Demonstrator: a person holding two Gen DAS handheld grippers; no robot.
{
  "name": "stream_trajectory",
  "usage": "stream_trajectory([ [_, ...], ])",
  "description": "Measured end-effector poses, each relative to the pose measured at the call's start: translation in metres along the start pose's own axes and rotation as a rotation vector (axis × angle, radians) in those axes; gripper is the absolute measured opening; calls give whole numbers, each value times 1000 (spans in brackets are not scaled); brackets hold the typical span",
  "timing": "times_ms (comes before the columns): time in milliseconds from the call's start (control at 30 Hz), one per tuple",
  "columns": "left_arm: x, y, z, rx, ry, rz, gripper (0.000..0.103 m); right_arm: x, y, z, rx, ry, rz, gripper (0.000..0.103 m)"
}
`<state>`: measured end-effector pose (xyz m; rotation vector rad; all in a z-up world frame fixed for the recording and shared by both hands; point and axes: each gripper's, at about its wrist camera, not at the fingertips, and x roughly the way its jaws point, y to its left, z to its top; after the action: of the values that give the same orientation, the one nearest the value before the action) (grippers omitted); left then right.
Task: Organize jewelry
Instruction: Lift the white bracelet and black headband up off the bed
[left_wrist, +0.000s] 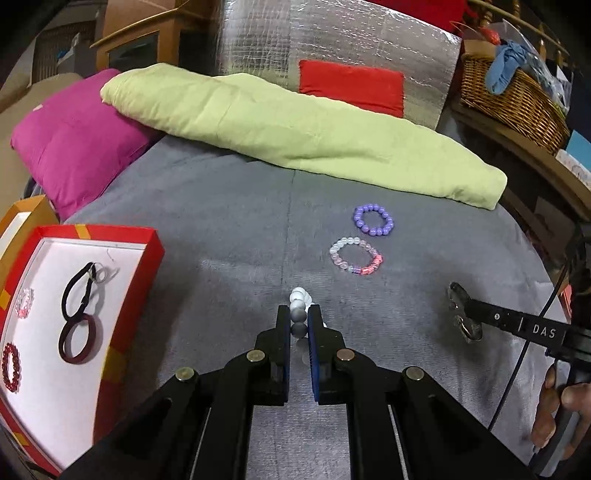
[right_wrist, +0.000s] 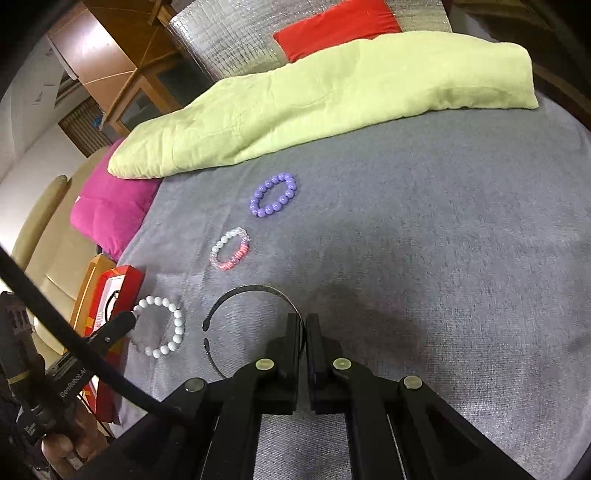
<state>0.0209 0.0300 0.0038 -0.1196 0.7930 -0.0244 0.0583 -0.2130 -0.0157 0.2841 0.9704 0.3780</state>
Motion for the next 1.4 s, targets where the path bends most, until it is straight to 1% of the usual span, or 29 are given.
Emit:
stream_trajectory([
  [267,9,-15,-3,43,8,23,9,-3,0,3,-27,-15,-20,4],
  [700,13,-11,-6,36,24,44,9,0,3,0,-55,-24,-88,4],
  [1033,15,-13,-7,42,26,63,9,0,2,0,-64,-24,-95,4],
  [1400,15,-13,-8,47,27,68,9,-1,4,0,-71,-27,-97,4],
])
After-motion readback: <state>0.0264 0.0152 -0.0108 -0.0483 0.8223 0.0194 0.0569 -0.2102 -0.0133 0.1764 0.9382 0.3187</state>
